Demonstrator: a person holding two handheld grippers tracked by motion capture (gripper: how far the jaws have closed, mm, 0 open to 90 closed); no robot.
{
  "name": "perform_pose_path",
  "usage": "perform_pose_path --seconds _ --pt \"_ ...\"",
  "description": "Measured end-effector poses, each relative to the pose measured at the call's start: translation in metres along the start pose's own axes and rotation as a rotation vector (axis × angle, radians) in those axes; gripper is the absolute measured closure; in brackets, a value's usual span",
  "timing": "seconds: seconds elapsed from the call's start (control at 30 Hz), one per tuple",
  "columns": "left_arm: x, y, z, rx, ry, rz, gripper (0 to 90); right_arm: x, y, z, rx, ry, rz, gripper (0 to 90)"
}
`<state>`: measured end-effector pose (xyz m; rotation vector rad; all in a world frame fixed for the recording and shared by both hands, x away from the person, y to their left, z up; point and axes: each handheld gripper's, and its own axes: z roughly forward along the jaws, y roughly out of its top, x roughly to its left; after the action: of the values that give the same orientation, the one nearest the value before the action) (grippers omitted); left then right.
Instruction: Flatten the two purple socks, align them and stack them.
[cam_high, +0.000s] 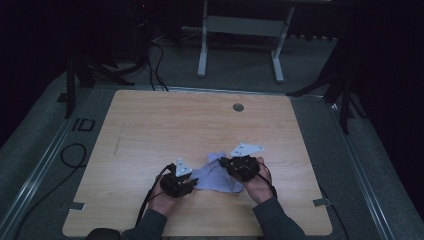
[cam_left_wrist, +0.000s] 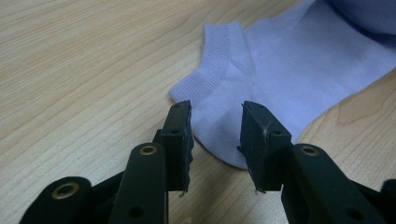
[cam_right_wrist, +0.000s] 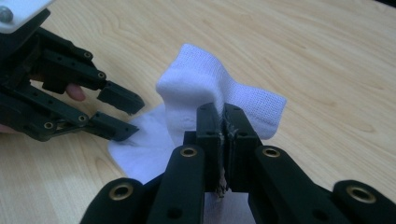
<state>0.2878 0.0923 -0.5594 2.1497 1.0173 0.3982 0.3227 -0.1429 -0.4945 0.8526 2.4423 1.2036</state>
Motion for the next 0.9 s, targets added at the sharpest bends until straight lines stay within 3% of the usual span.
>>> perform_pose_path --seconds 0.1,0.43,0.63,0.9 --pt "0.0 0.0 0.0 -0.002 -0.001 -0.002 64.3 0.002 -0.001 0.003 0.006 0.011 -0.006 86.3" --pt "0.004 0.005 -0.015 -0.083 -0.077 -0.041 63.8 0.011 -0.003 0.013 0.041 0.036 -0.036 86.3" --pt "-0.002 0.013 -0.02 -0.125 -0.111 -0.026 65.1 0.014 -0.003 0.018 0.055 0.043 -0.047 86.3" --pt "-0.006 0.022 -0.013 -0.13 -0.123 -0.009 72.9 0.019 -0.005 0.024 0.072 0.064 -0.066 86.3"
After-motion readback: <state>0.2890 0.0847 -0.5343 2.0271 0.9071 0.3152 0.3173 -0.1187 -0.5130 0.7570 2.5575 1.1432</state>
